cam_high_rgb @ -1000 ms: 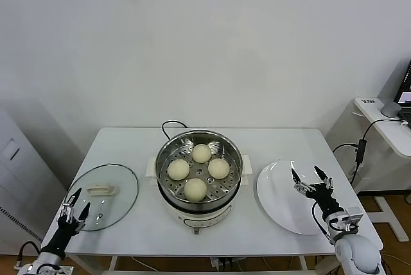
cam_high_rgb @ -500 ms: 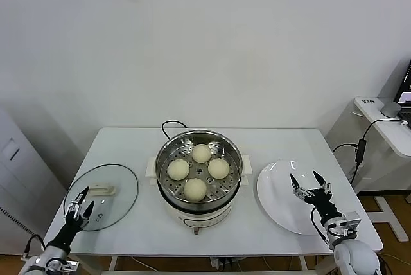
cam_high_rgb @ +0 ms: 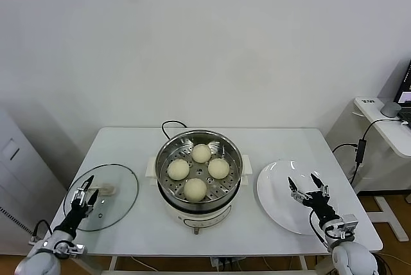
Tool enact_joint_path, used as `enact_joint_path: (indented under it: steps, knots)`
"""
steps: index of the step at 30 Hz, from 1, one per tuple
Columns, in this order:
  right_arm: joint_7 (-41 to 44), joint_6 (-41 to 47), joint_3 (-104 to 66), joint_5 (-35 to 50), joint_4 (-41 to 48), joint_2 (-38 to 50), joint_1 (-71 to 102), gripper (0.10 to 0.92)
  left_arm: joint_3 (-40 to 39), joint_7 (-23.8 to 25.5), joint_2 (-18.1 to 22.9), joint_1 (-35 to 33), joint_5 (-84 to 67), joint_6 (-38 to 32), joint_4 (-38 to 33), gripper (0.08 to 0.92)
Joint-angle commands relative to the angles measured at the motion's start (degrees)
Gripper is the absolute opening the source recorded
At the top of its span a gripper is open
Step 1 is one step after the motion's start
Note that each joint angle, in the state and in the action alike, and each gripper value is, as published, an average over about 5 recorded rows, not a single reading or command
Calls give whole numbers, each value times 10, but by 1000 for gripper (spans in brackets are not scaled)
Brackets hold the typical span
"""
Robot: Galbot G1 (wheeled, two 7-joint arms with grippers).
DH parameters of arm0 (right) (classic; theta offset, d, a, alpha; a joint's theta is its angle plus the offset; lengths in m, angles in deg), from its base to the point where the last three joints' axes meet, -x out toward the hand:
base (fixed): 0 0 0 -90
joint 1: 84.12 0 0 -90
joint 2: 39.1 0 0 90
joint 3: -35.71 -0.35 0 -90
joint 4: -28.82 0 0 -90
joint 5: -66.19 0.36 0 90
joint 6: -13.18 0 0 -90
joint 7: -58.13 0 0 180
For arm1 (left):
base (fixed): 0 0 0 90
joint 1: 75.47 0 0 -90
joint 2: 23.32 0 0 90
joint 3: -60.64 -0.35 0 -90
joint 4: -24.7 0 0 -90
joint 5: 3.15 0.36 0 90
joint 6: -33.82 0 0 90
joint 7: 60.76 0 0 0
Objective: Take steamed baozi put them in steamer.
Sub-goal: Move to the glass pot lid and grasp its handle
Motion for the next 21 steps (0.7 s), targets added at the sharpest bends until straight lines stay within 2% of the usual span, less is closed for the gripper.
enact_joint_path:
  steps: [1,7,10,21]
  knots:
    - [1,-1,-1,-1,1,0,1,823,-9,15,-3,44,-4,1,22,823]
    - [2,-1,-6,0,3,1,0,823,-16,38,-4,43,-37,1,20,822]
    - [2,-2,-8,0,6,1,-2,823,-17,40,-2,38,-41,-3,15,782]
    - [1,-1,-11,1,8,2,-10,823,-16,41,2,35,-59,-4,13,464]
